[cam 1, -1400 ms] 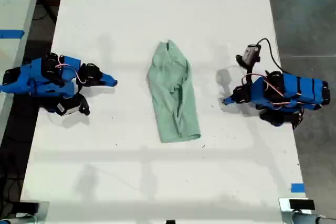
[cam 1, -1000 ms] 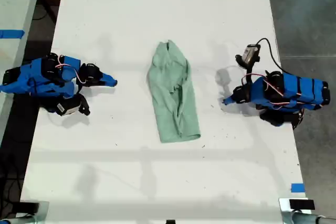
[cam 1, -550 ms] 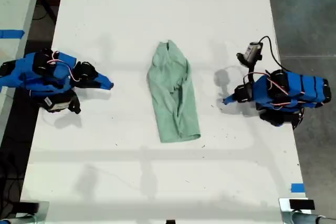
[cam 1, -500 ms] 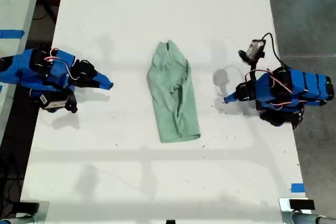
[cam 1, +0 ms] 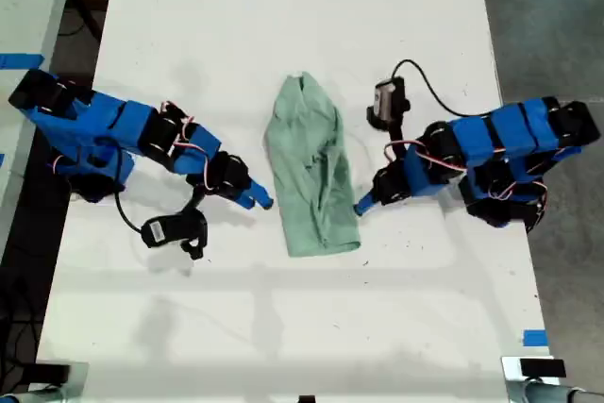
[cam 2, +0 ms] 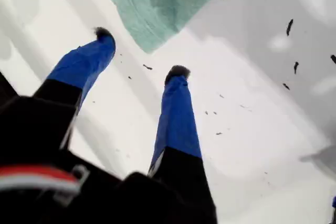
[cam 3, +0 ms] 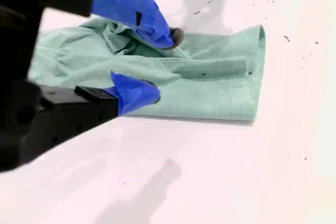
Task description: Fold t shirt
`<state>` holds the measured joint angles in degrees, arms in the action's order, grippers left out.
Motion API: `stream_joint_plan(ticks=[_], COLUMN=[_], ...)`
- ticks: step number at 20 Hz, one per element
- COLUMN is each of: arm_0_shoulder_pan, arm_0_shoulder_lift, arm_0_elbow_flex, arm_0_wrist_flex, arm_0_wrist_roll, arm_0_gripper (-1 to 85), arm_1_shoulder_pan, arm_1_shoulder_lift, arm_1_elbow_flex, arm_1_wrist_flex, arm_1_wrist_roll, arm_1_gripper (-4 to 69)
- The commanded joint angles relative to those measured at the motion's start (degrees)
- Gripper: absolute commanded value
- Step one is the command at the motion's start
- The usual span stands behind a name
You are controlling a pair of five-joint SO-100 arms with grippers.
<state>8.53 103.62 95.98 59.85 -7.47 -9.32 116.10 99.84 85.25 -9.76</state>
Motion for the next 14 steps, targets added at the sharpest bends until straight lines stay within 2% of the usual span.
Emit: stream_joint_plan(ticks=[1, 7, 14], arm_0_shoulder_pan=[0.9, 1.1, 2.7], arm_0_shoulder_lift=[-9.1, -27.8, -45.3], arm_0_elbow_flex=[-9.0, -19.1, -29.4], arm_0_wrist_flex=[-3.8, -9.5, -9.7], arm_0_wrist_roll=[2.2, 4.9, 2.8], arm_0_gripper=[14.3, 14.8, 14.3], arm_1_shoulder_pan=[-1.9, -4.0, -5.6], arm_1_shoulder_lift=[-9.2, -23.0, -26.1], arm_1_elbow_flex=[-11.0, -15.8, -16.3], arm_1_wrist_flex=[-0.1, -2.2, -2.5], arm_1_wrist_roll=[0.1, 1.4, 2.5], arm_1_gripper=[24.2, 25.2, 25.2])
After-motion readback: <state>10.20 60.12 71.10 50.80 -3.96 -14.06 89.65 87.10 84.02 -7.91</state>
